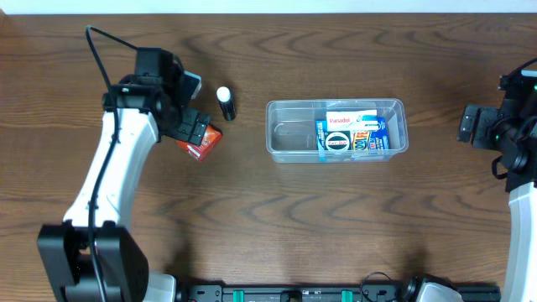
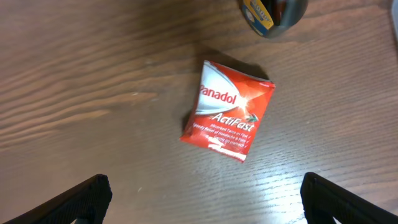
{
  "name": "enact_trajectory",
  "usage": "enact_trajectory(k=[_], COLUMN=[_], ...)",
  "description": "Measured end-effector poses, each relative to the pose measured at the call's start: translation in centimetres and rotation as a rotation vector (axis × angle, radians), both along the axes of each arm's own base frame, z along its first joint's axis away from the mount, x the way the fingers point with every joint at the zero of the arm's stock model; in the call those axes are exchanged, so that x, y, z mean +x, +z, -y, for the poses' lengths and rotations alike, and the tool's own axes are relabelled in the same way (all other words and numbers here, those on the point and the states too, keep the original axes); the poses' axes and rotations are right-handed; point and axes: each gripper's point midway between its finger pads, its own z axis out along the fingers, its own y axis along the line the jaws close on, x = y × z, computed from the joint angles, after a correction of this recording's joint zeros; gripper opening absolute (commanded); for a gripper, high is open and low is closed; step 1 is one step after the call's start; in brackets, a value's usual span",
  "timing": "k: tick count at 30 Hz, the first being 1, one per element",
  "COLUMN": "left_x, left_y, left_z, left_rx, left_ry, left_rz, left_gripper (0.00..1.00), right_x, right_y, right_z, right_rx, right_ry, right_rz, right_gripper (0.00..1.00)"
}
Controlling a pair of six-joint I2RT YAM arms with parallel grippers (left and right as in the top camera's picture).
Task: Pack container
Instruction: 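Move the left gripper to the red Panadol ActiFast packet and grasp it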
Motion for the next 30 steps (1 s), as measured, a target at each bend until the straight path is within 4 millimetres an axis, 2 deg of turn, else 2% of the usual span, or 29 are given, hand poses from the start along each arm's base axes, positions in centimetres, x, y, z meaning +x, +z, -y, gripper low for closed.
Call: enact_trajectory(k=[6,18,30], left_x=[0.2,0.3,1.2], left_y=[-2.4,-7.5,-9.1], left_z=[-0.6,0.2,1.3], left_rx=[-0.097,-0.140,-0.129], left_ry=[-0.019,-0.049,-0.116], left_rz=[-0.065,-0.183,-0.176], left_gripper=[0.98,0.97,0.98], right_x=[0.0,0.0,0.0], right_y=[0.0,0.0,0.0], right_z=[0.0,0.0,0.0], right_rx=[0.000,0.000,0.000], right_ry=[0.000,0.000,0.000], right_rz=[0.000,0.000,0.000], right_gripper=[0.99,0.99,0.99])
